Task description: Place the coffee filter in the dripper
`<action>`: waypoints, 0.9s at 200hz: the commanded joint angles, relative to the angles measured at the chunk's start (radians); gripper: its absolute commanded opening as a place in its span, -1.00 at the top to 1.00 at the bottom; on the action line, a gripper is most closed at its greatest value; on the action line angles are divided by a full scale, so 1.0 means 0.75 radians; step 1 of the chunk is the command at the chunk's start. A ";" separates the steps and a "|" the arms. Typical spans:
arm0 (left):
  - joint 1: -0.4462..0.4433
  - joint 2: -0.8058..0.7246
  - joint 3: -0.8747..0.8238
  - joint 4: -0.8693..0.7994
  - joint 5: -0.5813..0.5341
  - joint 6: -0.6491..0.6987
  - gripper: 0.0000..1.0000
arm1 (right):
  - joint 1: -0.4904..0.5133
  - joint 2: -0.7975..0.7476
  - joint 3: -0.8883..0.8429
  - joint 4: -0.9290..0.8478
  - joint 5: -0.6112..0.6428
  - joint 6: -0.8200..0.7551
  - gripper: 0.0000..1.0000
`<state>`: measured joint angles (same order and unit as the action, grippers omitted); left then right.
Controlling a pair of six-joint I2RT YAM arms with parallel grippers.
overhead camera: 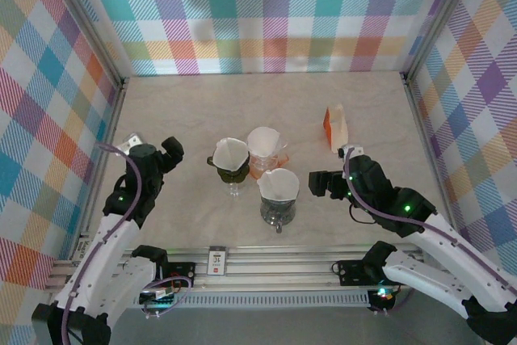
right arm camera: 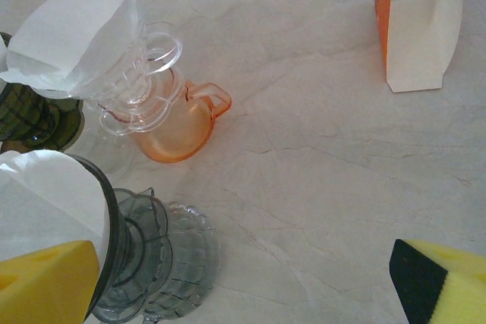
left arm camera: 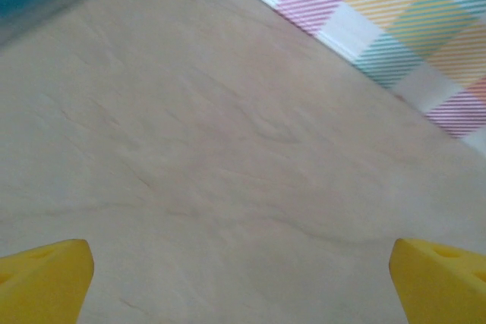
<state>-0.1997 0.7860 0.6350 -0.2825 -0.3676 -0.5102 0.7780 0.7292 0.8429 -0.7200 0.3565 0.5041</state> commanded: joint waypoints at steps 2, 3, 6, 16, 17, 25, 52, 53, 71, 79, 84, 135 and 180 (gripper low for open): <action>0.017 0.110 -0.050 0.201 -0.278 0.313 -1.00 | -0.009 -0.021 -0.018 0.047 0.011 -0.028 -0.98; 0.020 0.119 -0.051 0.208 -0.278 0.321 -1.00 | -0.009 -0.022 -0.019 0.046 0.010 -0.027 -0.98; 0.031 0.150 -0.051 0.228 -0.280 0.341 -1.00 | -0.009 -0.023 -0.021 0.048 0.010 -0.029 -0.98; 0.065 0.256 -0.053 0.296 -0.279 0.377 -1.00 | -0.008 -0.030 -0.028 0.047 0.009 -0.028 -0.98; 0.069 0.267 -0.054 0.303 -0.278 0.378 -1.00 | -0.009 -0.031 -0.029 0.046 0.008 -0.028 -0.98; 0.087 0.344 -0.073 0.386 -0.256 0.406 -1.00 | -0.008 -0.036 -0.035 0.043 0.009 -0.028 -0.98; 0.098 0.528 -0.192 0.784 -0.212 0.498 -1.00 | -0.009 -0.055 -0.039 0.024 0.017 -0.032 -0.98; 0.097 0.535 -0.195 0.798 -0.209 0.500 -1.00 | -0.009 -0.057 -0.038 0.022 0.017 -0.032 -0.98; 0.100 0.674 -0.232 1.009 -0.192 0.561 -1.00 | -0.009 -0.081 -0.043 0.012 0.027 -0.036 -0.98; 0.101 0.741 -0.229 1.063 -0.219 0.590 -1.00 | -0.009 -0.091 -0.047 0.005 0.033 -0.035 -0.98; 0.106 0.779 -0.226 1.093 -0.212 0.597 -1.00 | -0.009 -0.097 -0.049 0.000 0.036 -0.031 -0.98; 0.125 0.965 -0.206 1.244 -0.055 0.598 -1.00 | -0.008 -0.031 -0.007 -0.037 0.068 0.010 -0.98; 0.166 1.004 -0.276 1.386 0.220 0.662 -1.00 | -0.023 0.054 0.001 0.031 0.221 0.019 -0.98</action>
<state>-0.1024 1.5143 0.4679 0.6060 -0.3634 -0.0624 0.7776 0.7597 0.8154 -0.7296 0.4408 0.5095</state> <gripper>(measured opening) 0.999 0.990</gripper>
